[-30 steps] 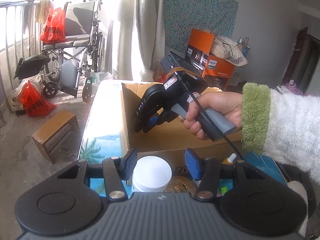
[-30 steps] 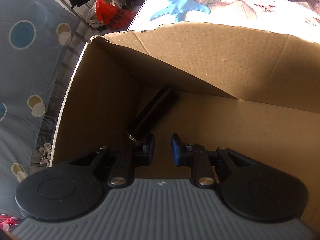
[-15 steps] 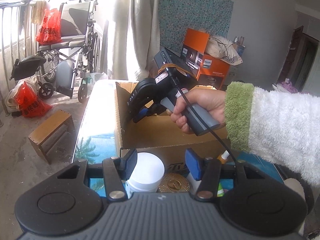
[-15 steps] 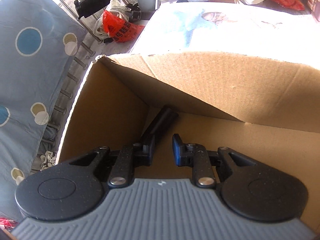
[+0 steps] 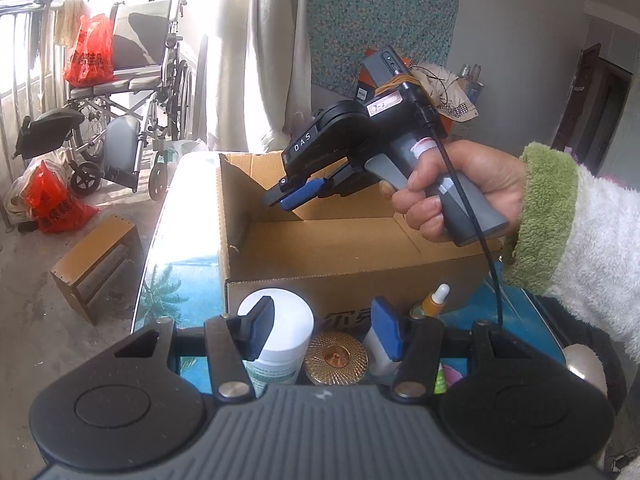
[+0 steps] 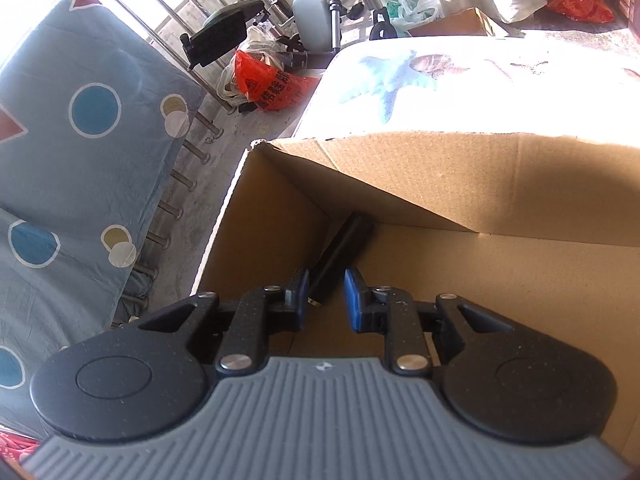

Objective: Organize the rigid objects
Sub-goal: 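Withdraw the right tool from the box back toward the pink bowl, then grasp the green lip balm tube in the pink bowl with the right tool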

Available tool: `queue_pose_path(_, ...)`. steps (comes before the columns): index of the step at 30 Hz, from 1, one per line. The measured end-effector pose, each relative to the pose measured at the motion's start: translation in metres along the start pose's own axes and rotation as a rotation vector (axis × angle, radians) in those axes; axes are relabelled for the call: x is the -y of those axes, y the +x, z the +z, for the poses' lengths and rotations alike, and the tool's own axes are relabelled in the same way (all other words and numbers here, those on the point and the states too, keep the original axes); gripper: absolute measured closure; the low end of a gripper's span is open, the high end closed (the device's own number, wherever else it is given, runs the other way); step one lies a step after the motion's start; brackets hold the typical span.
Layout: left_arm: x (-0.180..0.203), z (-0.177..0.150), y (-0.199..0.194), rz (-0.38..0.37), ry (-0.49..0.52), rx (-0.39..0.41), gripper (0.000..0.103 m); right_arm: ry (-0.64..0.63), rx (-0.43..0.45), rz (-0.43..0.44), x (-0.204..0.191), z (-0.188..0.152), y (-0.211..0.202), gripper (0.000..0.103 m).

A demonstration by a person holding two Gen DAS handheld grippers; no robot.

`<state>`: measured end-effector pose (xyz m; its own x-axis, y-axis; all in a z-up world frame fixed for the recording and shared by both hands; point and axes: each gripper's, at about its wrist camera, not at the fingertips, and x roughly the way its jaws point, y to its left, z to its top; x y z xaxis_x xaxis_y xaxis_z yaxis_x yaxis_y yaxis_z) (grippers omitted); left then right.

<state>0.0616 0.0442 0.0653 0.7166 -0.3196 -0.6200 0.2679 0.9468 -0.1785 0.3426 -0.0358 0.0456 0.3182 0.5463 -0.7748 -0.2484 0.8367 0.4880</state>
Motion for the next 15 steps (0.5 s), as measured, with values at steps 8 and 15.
queue_pose_path(8,0.029,-0.013,0.007,-0.121,0.065,-0.032,0.045,-0.058,0.156,0.127,0.001,-0.084,-0.135,0.079)
queue_pose_path(15,0.070,-0.036,0.042,-0.226,0.124,-0.130,0.047,-0.031,0.300,0.110,0.037,-0.196,-0.202,0.073)
